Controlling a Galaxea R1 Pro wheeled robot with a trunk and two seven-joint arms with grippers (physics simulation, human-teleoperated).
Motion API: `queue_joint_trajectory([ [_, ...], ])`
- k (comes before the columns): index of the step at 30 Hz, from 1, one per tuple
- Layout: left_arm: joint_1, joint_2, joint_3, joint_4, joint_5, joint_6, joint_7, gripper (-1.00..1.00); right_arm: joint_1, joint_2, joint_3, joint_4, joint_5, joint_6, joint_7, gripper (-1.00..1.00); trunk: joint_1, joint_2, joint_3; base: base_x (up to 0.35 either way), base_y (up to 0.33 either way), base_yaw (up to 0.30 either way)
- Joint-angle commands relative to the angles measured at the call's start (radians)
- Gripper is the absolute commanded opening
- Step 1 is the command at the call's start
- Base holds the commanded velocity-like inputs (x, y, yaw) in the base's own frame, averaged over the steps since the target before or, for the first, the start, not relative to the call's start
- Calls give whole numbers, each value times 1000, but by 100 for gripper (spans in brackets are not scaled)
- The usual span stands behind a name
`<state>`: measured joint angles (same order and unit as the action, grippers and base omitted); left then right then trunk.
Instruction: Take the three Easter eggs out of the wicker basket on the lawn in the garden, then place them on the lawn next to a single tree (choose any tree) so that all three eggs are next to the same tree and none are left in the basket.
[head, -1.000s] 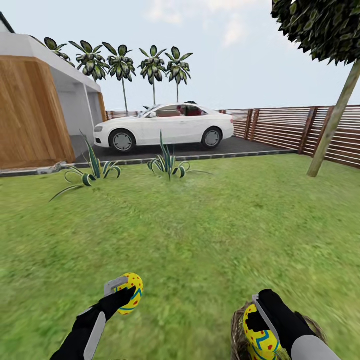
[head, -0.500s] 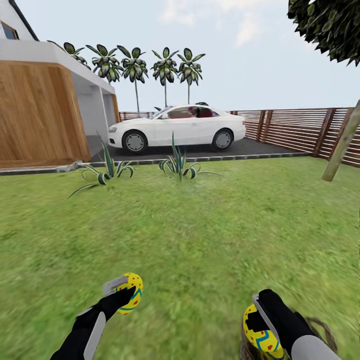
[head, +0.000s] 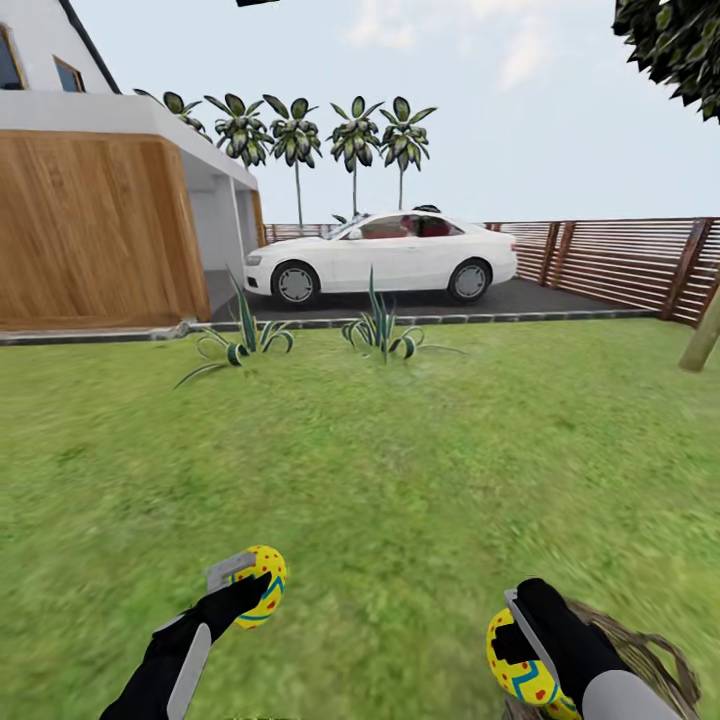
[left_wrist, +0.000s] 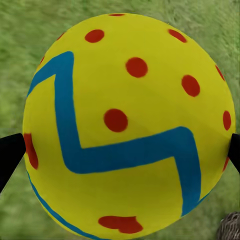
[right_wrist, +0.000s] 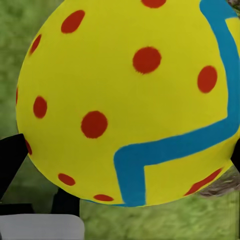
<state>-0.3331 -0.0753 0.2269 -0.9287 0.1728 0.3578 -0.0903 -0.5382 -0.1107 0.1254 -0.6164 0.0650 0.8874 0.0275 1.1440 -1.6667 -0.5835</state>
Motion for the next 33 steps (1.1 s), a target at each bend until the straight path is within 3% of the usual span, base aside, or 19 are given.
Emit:
queue_joint_trajectory([
  [1,-1,-1,5,-1,6,7,-5,-100,0,-1,5,-2,6,5,3,-100,-4,7,2,0,0,290],
  [17,-1,-1,4,0,5,7,-5,-100,0,0,5,-2,5,5,4,-100,-65,119,52,-194,192,287],
  [23,-1,-2,3,2,3,7,-5,-100,0,0,5,-2,4,5,6,-100,-88,161,71,-70,38,34],
  [33,-1,-14,3,16,0,7,-3,-100,0,0,5,-2,4,5,6,-100,-127,231,102,-331,24,0],
])
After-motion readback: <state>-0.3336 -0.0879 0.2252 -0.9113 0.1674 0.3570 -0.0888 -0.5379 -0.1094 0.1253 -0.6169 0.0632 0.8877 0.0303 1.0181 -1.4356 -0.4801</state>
